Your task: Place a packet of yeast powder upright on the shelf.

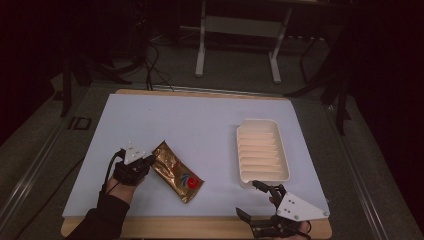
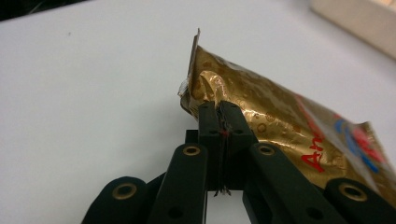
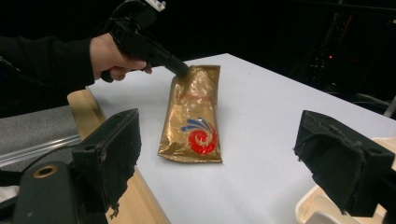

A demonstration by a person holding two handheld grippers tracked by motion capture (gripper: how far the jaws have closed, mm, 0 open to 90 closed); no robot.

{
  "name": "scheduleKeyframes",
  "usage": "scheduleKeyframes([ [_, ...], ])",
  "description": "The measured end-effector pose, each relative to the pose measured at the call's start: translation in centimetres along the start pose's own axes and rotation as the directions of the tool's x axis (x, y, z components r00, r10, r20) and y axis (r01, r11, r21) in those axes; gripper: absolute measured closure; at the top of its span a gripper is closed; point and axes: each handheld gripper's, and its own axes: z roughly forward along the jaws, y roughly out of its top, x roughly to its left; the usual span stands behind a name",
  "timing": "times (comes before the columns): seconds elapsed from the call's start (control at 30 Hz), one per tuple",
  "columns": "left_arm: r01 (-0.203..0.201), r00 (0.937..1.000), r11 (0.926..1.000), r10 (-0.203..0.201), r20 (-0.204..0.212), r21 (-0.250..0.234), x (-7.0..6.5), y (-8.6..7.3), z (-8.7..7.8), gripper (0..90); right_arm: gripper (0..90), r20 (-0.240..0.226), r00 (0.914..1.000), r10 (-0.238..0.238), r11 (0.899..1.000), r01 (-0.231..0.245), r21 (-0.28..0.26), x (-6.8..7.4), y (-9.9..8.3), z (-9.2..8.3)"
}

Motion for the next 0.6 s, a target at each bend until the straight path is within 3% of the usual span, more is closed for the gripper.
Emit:
scheduleKeyframes([
  [0.37, -0.036, 0.9989, 0.9966, 0.038, 0.027, -0.074, -1.8, 1.2, -1.9, 89.7, 15.4, 0.007, 1.0, 0.003, 1.0, -0.003, 0.002, 0.0, 0.0, -0.1],
  [0.53, -0.102, 0.9948, 0.9877, 0.102, -0.008, -0.118, -3.5, 1.6, -2.5, 89.7, 15.4, 0.015, 0.9998, 0.01, 1.0, -0.01, -0.001, -0.1, 0.0, -0.1],
  [0.6, -0.11, 0.9938, 0.9858, 0.111, 0.003, -0.126, -3.9, 1.7, -2.7, 89.7, 15.4, 0.015, 0.9999, 0.003, 1.0, -0.003, 0.0, -0.1, 0.0, -0.1],
])
